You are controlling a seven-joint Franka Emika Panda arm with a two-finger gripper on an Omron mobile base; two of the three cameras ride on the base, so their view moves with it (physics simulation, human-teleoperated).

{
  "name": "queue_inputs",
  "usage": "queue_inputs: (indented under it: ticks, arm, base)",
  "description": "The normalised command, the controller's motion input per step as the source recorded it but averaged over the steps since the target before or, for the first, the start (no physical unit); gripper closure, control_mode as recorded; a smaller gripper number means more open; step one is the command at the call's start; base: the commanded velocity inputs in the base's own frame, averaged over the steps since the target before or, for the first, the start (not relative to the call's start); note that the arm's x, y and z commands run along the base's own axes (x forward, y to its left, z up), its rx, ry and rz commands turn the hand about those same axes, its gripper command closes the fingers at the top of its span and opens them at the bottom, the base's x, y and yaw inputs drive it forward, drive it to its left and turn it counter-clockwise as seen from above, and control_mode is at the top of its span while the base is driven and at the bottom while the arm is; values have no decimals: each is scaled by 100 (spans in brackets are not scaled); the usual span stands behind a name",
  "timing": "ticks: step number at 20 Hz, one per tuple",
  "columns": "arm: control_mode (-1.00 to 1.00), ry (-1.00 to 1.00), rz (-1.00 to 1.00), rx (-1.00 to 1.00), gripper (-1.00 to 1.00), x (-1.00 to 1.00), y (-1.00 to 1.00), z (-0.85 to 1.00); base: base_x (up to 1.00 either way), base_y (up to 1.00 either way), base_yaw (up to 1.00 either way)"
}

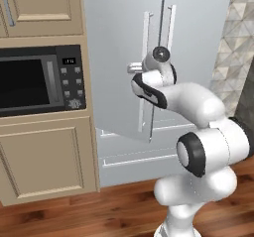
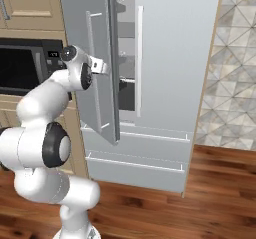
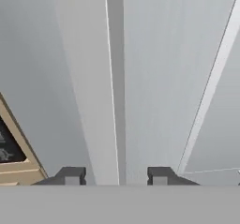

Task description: Take the lemon wedge from the fridge and place it on the plate with fish on the dining counter.

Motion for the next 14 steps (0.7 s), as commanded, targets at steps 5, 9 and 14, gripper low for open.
queue_inputs:
  ticks: [5,9,14]
  arm:
    - [-100,3,-27,3,-100,-100,15,98]
    - [-100,11,-25,13,-100,-100,-21,60]
    - [-100,3,-10,29,-100,-100,-97,24]
  base:
    - [0,0,0]
    - [0,0,0]
    - [0,0,0]
